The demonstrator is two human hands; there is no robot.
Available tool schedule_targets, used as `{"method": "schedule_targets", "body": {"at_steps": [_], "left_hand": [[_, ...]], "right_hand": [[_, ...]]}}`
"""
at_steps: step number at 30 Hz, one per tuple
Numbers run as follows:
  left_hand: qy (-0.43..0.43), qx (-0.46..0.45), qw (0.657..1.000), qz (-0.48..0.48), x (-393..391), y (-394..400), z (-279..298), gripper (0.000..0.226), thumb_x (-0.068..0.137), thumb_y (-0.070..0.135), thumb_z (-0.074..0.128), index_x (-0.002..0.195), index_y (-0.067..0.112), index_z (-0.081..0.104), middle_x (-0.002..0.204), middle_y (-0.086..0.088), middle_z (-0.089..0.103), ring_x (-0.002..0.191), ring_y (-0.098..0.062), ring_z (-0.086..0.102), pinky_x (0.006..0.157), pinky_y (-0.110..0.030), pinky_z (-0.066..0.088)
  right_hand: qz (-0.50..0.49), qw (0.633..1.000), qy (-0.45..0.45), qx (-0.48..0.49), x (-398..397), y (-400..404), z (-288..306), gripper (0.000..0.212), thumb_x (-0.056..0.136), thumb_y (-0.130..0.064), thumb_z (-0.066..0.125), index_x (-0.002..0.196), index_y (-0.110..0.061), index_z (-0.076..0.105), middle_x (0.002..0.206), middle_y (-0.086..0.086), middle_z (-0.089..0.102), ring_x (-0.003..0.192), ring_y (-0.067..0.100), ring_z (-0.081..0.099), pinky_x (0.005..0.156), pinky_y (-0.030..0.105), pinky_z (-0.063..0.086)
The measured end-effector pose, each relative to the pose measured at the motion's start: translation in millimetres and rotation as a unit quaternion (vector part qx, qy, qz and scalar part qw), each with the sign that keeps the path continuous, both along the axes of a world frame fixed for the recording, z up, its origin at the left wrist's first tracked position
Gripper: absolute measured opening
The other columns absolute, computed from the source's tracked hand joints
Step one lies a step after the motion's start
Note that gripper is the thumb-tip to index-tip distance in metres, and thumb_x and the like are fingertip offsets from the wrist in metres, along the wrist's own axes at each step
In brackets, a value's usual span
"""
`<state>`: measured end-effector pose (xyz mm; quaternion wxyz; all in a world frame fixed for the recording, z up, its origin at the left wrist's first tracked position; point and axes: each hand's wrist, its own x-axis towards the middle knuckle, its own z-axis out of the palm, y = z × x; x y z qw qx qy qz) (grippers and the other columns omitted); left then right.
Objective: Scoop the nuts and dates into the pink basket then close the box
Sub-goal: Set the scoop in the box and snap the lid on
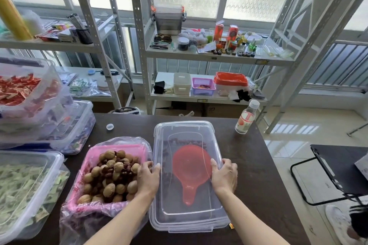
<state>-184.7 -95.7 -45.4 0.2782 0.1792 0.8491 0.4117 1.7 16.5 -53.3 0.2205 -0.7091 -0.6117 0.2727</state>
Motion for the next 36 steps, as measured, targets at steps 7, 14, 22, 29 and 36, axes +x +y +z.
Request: {"method": "schedule_targets", "body": {"at_steps": [7,14,22,29,36], "left_hand": [[0.011,-0.002,1.0,-0.011,-1.7,-2.7,-3.8,0.036,0.096,0.028,0.057,0.122,0.004,0.061,0.121,-0.015,0.058,0.113,-0.032,0.059,0.098,-0.036,0.041],[0.005,-0.023,1.0,0.006,1.5,-1.1,-5.8,0.038,0.097,0.026,0.054,0.126,0.003,0.059,0.128,-0.02,0.055,0.116,-0.036,0.056,0.102,-0.037,0.038],[-0.072,0.0,0.997,-0.003,5.1,-1.5,-14.5,0.04,0.097,0.029,0.047,0.133,0.013,0.046,0.124,-0.018,0.063,0.113,-0.034,0.058,0.102,-0.041,0.044],[-0.018,-0.073,0.997,-0.033,8.0,3.2,-11.9,0.051,0.099,0.038,0.04,0.145,0.016,0.036,0.147,-0.015,0.048,0.132,-0.037,0.046,0.112,-0.045,0.035],[-0.043,-0.051,0.997,-0.037,9.7,0.5,-14.5,0.053,0.1,0.042,0.039,0.148,0.02,0.029,0.147,-0.016,0.047,0.133,-0.036,0.045,0.111,-0.046,0.035]], "right_hand": [[-0.013,1.0,0.004,0.002,-2.4,-1.6,0.6,0.048,0.09,-0.047,0.058,0.12,-0.01,0.058,0.117,0.016,0.054,0.112,0.033,0.053,0.092,0.042,0.045],[-0.019,1.0,-0.011,0.004,-2.3,-3.7,-0.7,0.045,0.09,-0.049,0.058,0.118,-0.014,0.059,0.116,0.011,0.055,0.114,0.03,0.053,0.093,0.042,0.043],[-0.028,0.999,-0.014,0.014,-1.8,-3.7,-5.3,0.041,0.089,-0.05,0.058,0.112,-0.015,0.061,0.112,0.009,0.057,0.112,0.028,0.053,0.099,0.046,0.04],[-0.035,0.999,-0.022,0.02,-0.5,-1.7,-8.9,0.044,0.088,-0.05,0.058,0.115,-0.015,0.062,0.113,0.01,0.059,0.114,0.029,0.053,0.103,0.047,0.038],[-0.031,0.999,-0.023,0.025,0.9,-0.5,-13.7,0.043,0.088,-0.05,0.06,0.109,-0.013,0.063,0.11,0.011,0.057,0.111,0.03,0.053,0.1,0.047,0.04]]}}
